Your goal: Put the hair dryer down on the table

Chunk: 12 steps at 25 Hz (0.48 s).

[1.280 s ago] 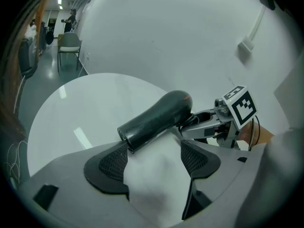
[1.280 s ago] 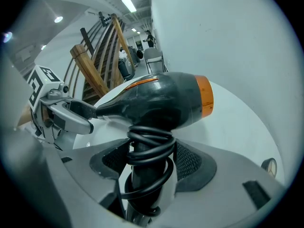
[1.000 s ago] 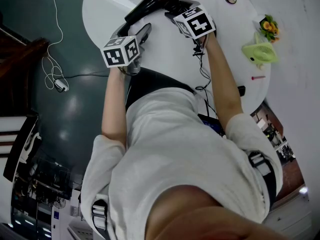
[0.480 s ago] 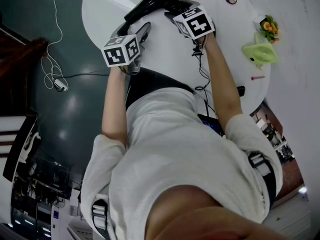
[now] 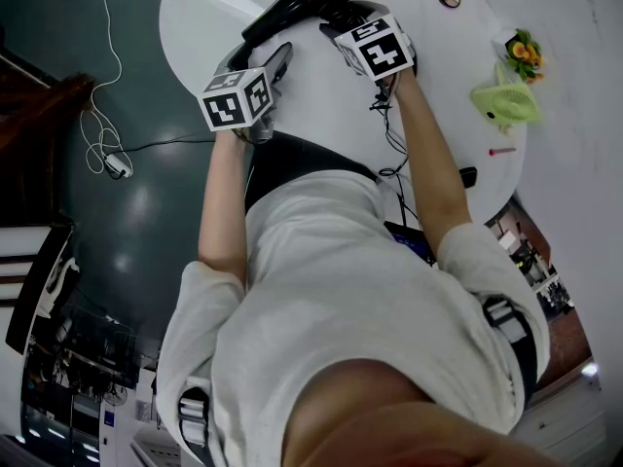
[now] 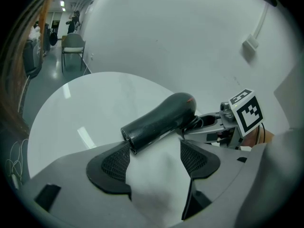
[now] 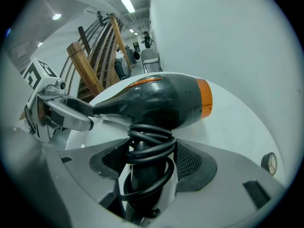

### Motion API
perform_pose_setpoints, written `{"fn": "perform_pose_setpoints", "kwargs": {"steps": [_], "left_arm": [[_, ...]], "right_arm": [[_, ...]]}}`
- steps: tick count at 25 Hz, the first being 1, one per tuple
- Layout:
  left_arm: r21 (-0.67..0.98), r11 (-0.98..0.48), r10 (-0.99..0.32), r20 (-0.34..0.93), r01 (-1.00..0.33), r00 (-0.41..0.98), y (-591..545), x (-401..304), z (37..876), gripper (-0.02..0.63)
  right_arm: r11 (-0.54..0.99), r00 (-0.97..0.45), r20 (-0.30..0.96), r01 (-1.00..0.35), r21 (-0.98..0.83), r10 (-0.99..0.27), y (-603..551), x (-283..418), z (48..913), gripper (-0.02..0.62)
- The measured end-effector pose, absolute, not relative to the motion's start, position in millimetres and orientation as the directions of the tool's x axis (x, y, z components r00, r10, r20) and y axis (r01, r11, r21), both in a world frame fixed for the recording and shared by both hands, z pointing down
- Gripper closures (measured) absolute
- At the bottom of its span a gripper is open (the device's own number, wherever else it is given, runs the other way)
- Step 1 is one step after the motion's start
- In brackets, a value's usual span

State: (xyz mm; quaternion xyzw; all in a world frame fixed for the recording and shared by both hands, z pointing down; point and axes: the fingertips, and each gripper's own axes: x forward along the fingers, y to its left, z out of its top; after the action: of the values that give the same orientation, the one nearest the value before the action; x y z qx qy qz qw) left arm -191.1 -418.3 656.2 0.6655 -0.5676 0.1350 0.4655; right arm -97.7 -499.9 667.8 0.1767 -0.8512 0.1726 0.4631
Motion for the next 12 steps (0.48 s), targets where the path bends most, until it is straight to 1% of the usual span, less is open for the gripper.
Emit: {"fn": "perform_pose_setpoints", "kwargs": {"steps": [8,12], "left_arm": [[0.459,0.060,-0.657,0.687,-0.886,0.311,-417,-192,654,0.264],[0.444,0.061,-0.663,0.687,-0.894,0.297,-414,-199,650,0.264]], "right_arm": [[0.859,-0.525,0.813,-0.508,-0.061,-0.253,-502,-96,664,0.304],[0.827,-0.543,0.788,-0.556,-0.080,-0.289,-500,-92,657,0.302]]}}
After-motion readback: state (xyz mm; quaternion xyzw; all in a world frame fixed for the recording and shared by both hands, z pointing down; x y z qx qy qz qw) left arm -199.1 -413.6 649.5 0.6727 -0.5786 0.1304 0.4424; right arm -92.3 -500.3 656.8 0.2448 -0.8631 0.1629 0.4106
